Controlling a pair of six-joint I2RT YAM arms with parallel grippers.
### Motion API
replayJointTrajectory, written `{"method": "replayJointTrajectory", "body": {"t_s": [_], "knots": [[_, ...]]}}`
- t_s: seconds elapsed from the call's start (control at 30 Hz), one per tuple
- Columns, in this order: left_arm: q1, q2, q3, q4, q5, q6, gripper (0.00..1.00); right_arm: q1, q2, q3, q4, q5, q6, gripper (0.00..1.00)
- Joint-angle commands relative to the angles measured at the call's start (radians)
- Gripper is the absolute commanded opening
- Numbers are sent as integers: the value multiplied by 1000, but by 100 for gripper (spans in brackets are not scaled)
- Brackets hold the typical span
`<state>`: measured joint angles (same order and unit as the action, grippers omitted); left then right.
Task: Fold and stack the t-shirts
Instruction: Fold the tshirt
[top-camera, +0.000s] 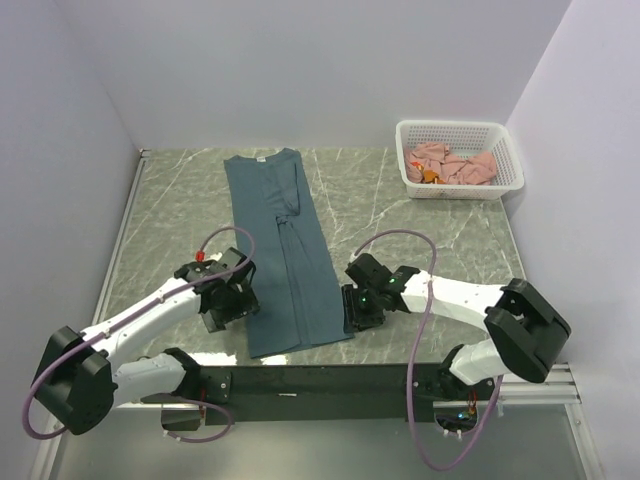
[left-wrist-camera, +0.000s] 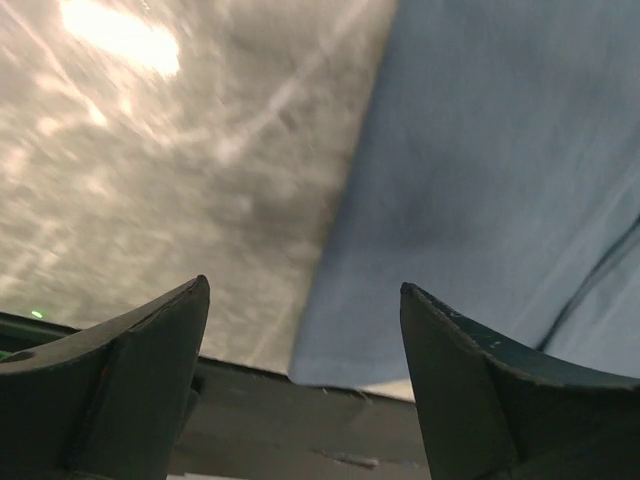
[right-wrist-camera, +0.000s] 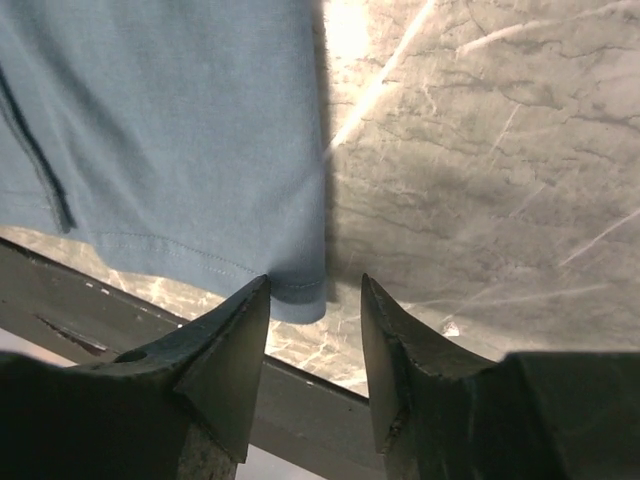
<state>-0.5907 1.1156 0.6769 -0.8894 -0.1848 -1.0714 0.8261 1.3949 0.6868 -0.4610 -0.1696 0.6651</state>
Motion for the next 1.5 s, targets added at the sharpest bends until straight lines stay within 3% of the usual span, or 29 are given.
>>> {"method": "replayJointTrajectory", "body": {"t_s": [0.0, 0.33, 0.63, 0.77, 1.13, 1.23, 1.27, 1.37, 1.47], "knots": [[-44, -10, -14, -13, 50, -104, 81, -2, 27, 5, 19, 2, 18, 48], [-208, 44, -42, -14, 108, -191, 78, 13, 122, 11, 1, -73, -16, 36], [-227, 73, -66, 9, 140, -180, 72, 18, 131, 22, -19, -54, -27, 6], [-230, 66, -83, 9, 143, -185, 63, 16, 124, 22, -21, -50, -29, 0], [-231, 108, -134, 83, 176, -176, 41, 16, 136, 36, -28, -45, -33, 0], [-233, 107, -152, 98, 205, -176, 29, 16, 130, 30, -28, -45, -30, 0], [-233, 98, -155, 107, 205, -176, 18, 18, 128, 28, -30, -45, -30, 0], [-233, 93, -140, 104, 196, -171, 1, 18, 127, 54, -47, -38, -45, 0], [-227, 113, -80, 83, 186, -141, 1, 16, 130, 127, -93, -15, -68, 0]]}}
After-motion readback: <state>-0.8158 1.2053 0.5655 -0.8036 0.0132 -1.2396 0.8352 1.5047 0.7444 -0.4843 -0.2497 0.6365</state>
